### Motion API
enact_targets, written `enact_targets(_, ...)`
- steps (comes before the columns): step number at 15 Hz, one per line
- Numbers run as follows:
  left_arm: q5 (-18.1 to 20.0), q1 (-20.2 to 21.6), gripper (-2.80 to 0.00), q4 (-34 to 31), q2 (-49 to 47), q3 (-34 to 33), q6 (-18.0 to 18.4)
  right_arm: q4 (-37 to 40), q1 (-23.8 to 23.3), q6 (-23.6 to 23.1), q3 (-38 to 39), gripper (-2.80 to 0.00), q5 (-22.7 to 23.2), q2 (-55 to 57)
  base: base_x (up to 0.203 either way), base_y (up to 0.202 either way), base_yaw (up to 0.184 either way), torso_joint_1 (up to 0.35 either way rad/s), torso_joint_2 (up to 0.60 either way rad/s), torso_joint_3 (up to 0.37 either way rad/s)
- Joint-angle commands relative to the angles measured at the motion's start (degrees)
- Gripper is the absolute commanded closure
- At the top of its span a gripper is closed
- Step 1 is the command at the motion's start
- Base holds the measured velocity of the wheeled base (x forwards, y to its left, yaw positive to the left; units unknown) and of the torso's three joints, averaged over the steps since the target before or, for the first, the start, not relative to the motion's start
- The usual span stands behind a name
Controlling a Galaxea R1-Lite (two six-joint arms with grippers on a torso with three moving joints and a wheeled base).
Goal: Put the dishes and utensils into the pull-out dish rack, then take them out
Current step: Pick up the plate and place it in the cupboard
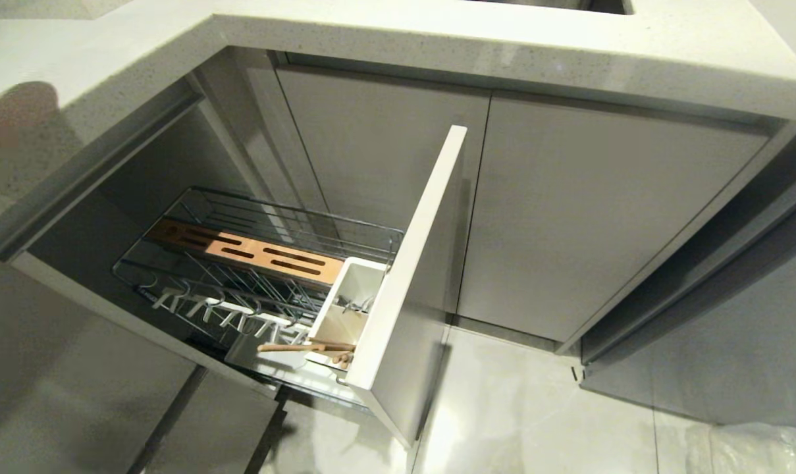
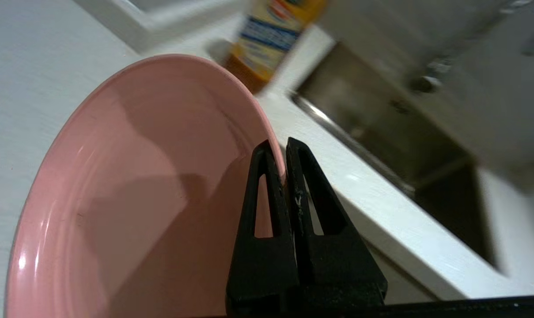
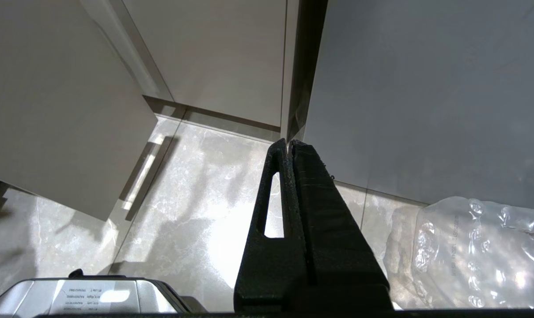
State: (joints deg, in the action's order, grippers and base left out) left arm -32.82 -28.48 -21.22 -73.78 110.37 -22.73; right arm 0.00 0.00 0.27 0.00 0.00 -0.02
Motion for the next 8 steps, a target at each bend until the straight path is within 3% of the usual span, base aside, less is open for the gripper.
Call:
enact_targets(1,-0.2,-4.9,0.0,0.1,1.0,-1.4,-2.9,0.0,0.0,0.0,0.0,0.0,0.0,0.0,0.0,0.0,0.0,0.0,0.0,0.0)
enact_targets(6,-0.3,-19.4,0.0,0.8,3.9,-12.7,-10.8,0.0,0.0,0.0,0.0,0.0,0.0,0.0,0.0,0.0,0.0,0.0,0.0,0.0)
enact_targets(8,-0.3,-21.6,0.0,0.8,3.9,-15.5,-15.4,0.0,0.0,0.0,0.0,0.0,0.0,0.0,0.0,0.0,0.0,0.0,0.0,0.0)
